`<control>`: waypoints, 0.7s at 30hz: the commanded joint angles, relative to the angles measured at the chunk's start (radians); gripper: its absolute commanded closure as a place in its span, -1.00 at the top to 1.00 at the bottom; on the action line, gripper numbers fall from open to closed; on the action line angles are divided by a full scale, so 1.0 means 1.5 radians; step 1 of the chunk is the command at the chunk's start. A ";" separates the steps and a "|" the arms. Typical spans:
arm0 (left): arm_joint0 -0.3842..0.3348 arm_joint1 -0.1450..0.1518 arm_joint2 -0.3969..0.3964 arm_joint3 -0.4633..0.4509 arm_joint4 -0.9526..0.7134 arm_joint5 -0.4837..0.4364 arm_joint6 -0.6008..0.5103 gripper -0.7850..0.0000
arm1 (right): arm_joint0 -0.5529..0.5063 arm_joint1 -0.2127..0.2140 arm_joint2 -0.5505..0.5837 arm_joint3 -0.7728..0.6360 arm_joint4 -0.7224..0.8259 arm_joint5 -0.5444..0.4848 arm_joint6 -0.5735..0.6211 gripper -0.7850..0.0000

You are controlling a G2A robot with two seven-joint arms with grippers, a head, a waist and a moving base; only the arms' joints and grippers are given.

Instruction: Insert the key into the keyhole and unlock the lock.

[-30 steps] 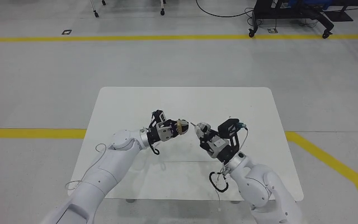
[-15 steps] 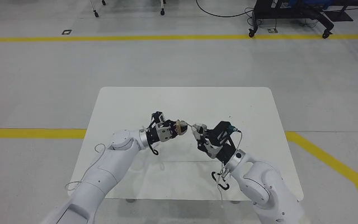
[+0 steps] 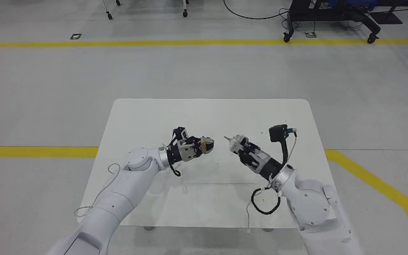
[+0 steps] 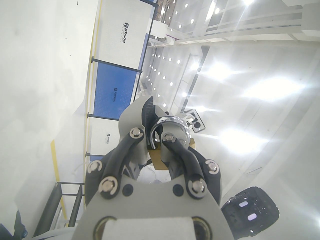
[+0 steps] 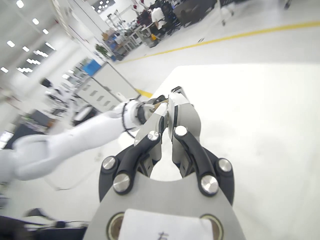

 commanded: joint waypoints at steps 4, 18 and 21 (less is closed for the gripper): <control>0.000 0.000 0.000 0.000 0.000 0.000 0.000 -1.00 | 0.048 0.005 0.032 0.048 0.303 0.160 0.198 -1.00; 0.000 0.000 0.000 0.000 0.000 0.000 0.000 -1.00 | 0.073 0.004 0.044 0.086 0.459 0.197 0.240 -1.00; 0.014 0.002 -0.004 -0.032 0.027 -0.025 0.042 -1.00 | 0.069 0.003 0.044 0.087 0.464 0.206 0.205 -1.00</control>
